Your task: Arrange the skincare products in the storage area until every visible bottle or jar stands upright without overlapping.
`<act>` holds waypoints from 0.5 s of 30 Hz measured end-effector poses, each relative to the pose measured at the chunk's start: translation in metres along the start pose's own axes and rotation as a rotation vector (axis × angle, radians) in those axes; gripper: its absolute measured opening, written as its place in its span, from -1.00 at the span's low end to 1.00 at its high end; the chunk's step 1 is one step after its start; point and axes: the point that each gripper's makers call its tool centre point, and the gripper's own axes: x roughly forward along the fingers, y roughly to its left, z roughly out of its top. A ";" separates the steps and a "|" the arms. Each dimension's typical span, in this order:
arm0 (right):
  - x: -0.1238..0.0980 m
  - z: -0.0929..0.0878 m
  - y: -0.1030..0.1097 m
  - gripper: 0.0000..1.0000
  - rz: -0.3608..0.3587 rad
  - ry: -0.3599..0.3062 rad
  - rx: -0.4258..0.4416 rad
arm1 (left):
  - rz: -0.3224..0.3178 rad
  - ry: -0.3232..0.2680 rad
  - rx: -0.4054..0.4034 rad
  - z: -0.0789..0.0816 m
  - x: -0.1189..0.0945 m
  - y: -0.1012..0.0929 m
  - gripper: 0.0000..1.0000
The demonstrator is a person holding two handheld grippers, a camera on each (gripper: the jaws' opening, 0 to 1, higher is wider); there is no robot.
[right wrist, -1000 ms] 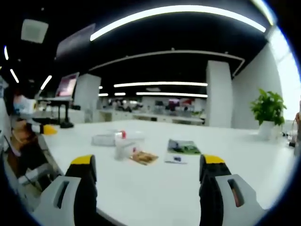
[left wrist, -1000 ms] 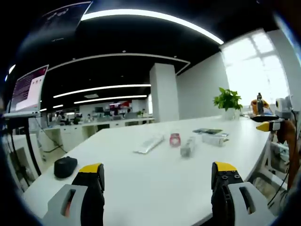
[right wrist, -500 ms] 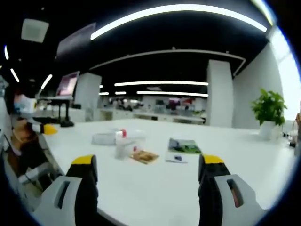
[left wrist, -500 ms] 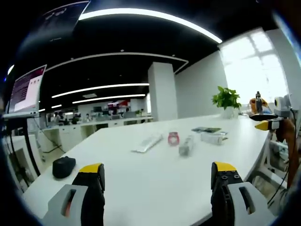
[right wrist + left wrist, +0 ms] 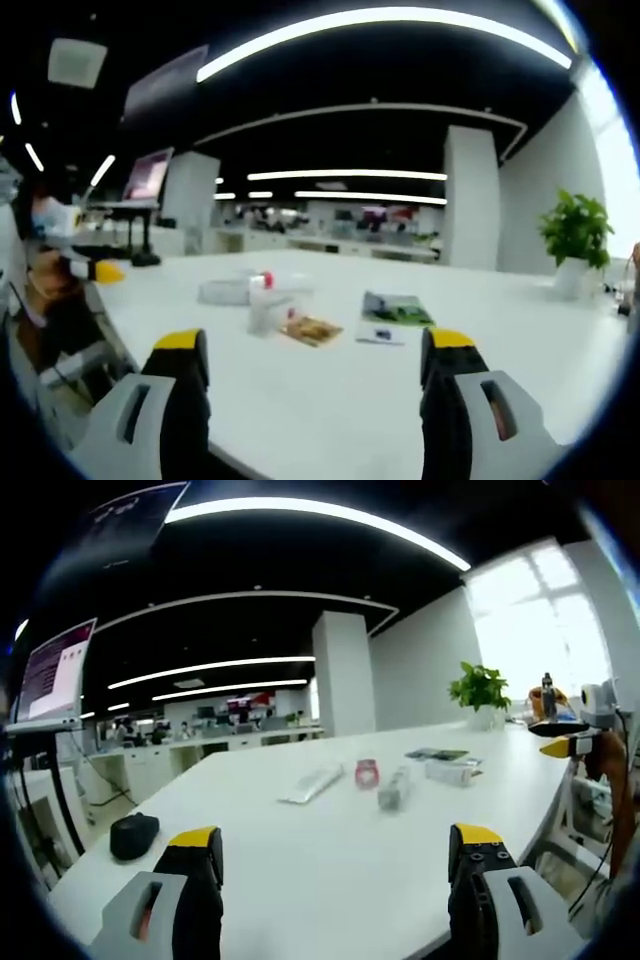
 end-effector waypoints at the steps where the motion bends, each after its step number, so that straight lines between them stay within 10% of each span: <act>1: 0.000 0.000 0.000 0.72 0.001 0.000 0.000 | -0.001 0.001 0.001 0.000 0.000 0.000 0.92; 15: 0.002 -0.001 0.005 0.69 0.019 0.005 -0.012 | -0.021 0.003 0.015 0.000 0.001 -0.007 0.91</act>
